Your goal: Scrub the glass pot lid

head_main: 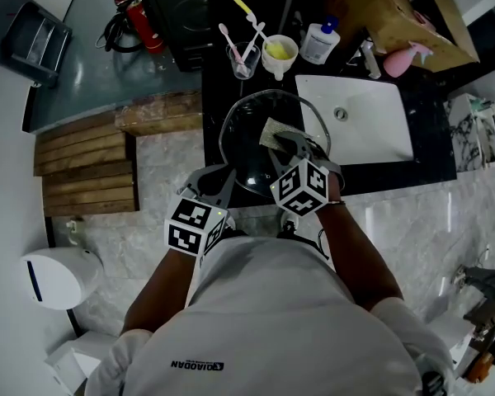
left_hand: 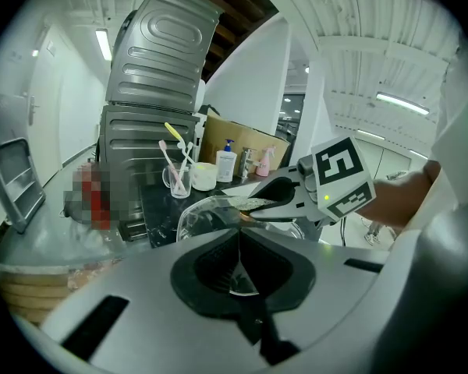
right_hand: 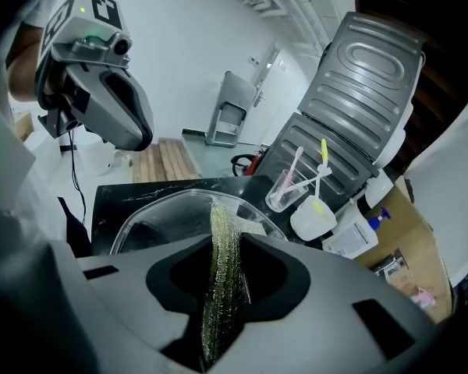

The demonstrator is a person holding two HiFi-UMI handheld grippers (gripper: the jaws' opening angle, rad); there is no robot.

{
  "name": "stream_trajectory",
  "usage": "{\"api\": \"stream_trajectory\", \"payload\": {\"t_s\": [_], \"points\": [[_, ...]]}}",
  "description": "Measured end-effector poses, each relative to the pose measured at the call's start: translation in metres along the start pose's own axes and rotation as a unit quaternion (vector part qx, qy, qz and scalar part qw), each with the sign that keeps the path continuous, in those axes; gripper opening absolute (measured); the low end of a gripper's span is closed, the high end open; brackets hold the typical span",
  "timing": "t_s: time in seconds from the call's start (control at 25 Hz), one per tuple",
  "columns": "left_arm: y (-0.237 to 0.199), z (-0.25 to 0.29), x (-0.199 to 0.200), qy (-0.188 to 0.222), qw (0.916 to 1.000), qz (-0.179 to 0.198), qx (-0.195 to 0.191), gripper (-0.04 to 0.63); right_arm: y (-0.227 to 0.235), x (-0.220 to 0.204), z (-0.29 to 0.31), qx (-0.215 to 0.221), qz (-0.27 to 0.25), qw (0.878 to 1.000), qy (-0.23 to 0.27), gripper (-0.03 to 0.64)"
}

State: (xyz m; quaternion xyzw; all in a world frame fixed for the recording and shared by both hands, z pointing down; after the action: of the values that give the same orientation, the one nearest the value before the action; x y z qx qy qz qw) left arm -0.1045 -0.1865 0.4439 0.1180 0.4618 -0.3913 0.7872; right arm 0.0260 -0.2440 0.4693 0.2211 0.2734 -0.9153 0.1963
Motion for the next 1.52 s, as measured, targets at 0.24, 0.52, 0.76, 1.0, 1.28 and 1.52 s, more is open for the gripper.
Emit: {"api": "stream_trajectory", "payload": {"t_s": [0.24,0.52,0.76,1.0,1.28,1.52], "points": [[0.003,-0.004,-0.002,0.001,1.0000,0.000,0.000,0.018,-0.011,0.005,-0.004,0.012,-0.002,1.000,0.008,0.094],[0.004,-0.006,-0.002,0.003,1.0000,0.004,-0.002,0.018,-0.018,0.009,-0.006,0.026,-0.003,1.000,0.013,0.094],[0.003,-0.009,-0.002,0.002,1.0000,0.005,-0.001,0.018,-0.025,0.016,-0.010,0.047,-0.004,0.999,0.019,0.097],[0.001,-0.010,-0.005,0.002,1.0000,0.002,0.002,0.018,-0.031,0.022,-0.016,0.071,0.012,0.997,0.035,0.101],[0.000,-0.006,-0.002,0.002,1.0000,0.002,0.004,0.018,-0.029,0.029,-0.030,0.086,0.037,0.993,0.070,0.092],[0.003,0.000,0.006,0.005,1.0000,0.003,0.007,0.018,-0.025,0.028,-0.042,0.104,0.055,0.989,0.089,0.091]]}}
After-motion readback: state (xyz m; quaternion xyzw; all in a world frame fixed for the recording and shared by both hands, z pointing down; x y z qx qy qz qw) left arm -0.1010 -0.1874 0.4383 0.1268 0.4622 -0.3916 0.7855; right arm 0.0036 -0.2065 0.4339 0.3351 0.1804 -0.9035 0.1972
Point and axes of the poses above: the fingertips, and each gripper's own axes: z forward along the fingers, y to its right, x out of its top, the point moved 5 cm from there along -z, backward along the fingers, and after that the axes turned 4 degrees about -y, right-handed, at the moved point
